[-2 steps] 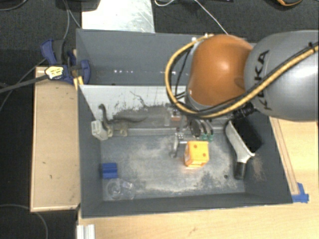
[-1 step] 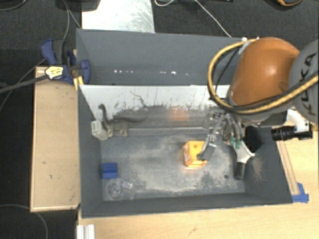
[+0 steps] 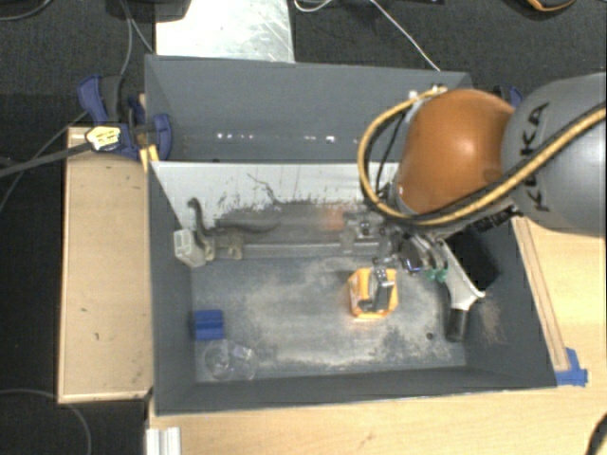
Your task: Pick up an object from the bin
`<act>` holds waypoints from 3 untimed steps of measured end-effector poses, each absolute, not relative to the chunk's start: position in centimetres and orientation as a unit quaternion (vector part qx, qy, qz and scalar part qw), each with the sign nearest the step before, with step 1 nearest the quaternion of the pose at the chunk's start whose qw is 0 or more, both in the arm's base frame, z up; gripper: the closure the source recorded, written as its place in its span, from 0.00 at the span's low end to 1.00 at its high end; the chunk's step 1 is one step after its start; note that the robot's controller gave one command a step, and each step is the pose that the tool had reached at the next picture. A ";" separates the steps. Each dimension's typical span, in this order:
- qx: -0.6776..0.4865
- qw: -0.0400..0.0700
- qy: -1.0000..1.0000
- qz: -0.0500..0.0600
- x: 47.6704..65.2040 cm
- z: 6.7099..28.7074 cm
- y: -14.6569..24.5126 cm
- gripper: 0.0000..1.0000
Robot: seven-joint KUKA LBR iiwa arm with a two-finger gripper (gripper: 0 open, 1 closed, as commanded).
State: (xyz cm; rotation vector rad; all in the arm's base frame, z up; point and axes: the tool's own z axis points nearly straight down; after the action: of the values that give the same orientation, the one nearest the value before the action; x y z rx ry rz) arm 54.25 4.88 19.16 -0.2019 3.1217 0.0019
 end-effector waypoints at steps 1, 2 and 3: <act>0.101 0.002 0.995 0.000 51.6 18.3 0.2 0.00; 0.040 0.008 0.999 0.001 53.9 16.9 -1.6 0.00; 0.053 0.000 0.999 0.000 53.5 6.8 1.5 0.00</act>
Offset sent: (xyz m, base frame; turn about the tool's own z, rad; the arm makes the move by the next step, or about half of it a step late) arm -0.0002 -0.0680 -0.0256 0.1954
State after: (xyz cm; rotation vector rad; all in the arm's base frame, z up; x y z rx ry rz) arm 53.52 1.49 6.84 0.1674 3.1364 0.0002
